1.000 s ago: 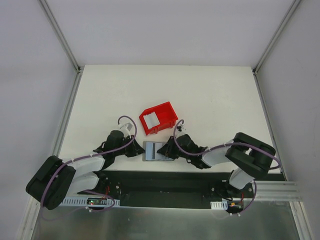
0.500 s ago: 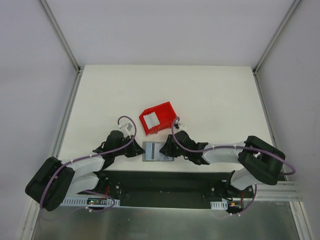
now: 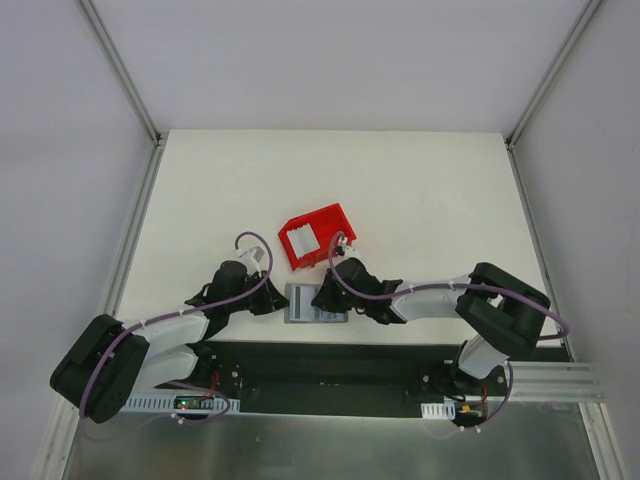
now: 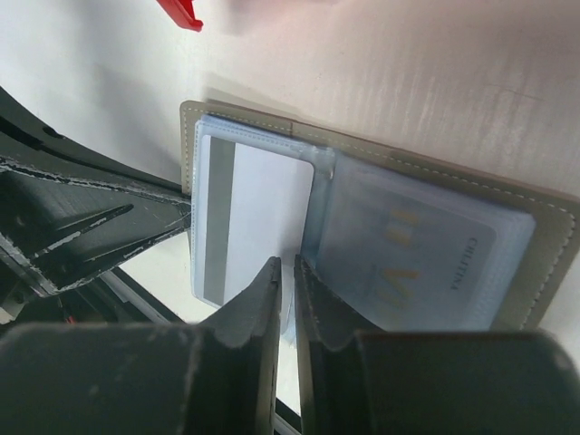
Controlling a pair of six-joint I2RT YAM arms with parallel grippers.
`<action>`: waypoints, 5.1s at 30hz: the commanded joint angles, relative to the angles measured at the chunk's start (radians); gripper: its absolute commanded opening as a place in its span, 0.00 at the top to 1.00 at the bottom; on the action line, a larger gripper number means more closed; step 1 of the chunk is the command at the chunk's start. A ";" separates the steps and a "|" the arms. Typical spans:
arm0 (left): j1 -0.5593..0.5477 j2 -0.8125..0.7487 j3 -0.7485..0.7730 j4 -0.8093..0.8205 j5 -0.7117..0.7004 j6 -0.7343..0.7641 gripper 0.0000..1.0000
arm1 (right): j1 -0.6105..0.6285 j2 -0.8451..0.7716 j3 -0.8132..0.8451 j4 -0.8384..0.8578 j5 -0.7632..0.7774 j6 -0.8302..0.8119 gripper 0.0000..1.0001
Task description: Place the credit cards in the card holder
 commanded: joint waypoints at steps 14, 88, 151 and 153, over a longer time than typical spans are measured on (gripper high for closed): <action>-0.011 -0.013 0.009 -0.147 -0.012 0.035 1.00 | 0.027 -0.090 0.031 -0.013 0.014 -0.071 0.71; -0.013 -0.205 0.230 -0.550 -0.196 0.171 1.00 | -0.043 -0.489 0.021 -0.639 0.266 -0.108 0.23; -0.250 0.085 0.540 -0.696 -0.239 0.133 1.00 | 0.021 -0.113 0.079 -0.280 0.195 -0.081 0.99; -0.261 0.107 0.561 -0.697 -0.241 0.130 1.00 | 0.023 -0.121 0.071 -0.280 0.204 -0.073 0.99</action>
